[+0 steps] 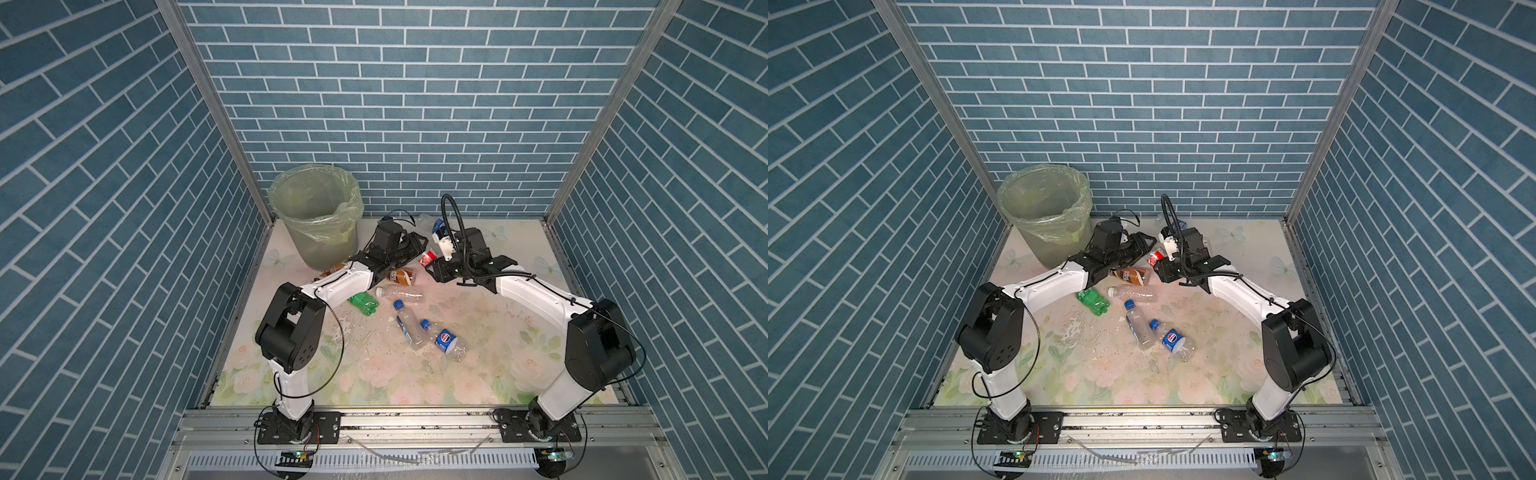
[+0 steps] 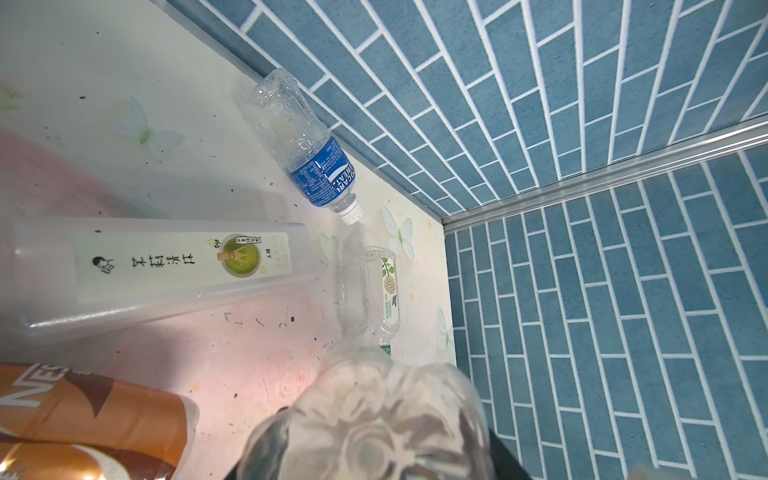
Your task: Throw the plastic bottles in the bin
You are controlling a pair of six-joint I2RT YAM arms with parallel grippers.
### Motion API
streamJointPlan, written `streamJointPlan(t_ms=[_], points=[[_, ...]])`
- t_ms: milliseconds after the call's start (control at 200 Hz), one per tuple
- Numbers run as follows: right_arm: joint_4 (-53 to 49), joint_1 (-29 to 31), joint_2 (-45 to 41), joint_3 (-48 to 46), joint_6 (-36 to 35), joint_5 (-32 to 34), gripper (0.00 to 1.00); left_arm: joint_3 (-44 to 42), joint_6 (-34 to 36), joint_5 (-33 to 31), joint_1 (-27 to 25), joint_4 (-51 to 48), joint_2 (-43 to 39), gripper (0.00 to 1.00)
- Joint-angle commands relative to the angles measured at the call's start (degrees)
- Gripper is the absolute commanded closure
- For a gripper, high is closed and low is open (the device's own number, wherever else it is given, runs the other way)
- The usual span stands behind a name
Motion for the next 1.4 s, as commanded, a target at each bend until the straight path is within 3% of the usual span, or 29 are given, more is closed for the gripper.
streamJointPlan(t_ms=[0, 260, 485, 785, 1085, 1395], points=[[1.7, 0.3, -2.6, 2.5, 0.5, -0.7, 0.38, 1.5, 2.4, 0.3, -0.2, -1.8, 0.0, 0.47], [1.6, 0.3, -5.2, 1.0, 0.3, 0.5, 0.28, 4.0, 7.2, -1.2, -0.2, -8.0, -1.3, 0.47], [0.2, 0.3, -7.3, 1.6, -1.3, 1.6, 0.13, 7.4, 13.8, -4.0, 0.0, -14.0, -3.5, 0.47], [0.3, 1.6, -9.7, 5.4, -3.4, 2.0, 0.01, 15.7, 23.1, -8.5, 2.9, -21.7, -7.9, 0.46], [-0.8, 4.5, -5.3, 18.4, -7.5, 0.3, 0.01, 26.6, 35.8, -15.1, 6.4, -27.9, -11.1, 0.46], [-0.2, 6.3, 0.7, 31.3, -8.3, -3.5, 0.01, 39.3, 51.5, -23.9, 14.2, -29.9, -15.1, 0.42]])
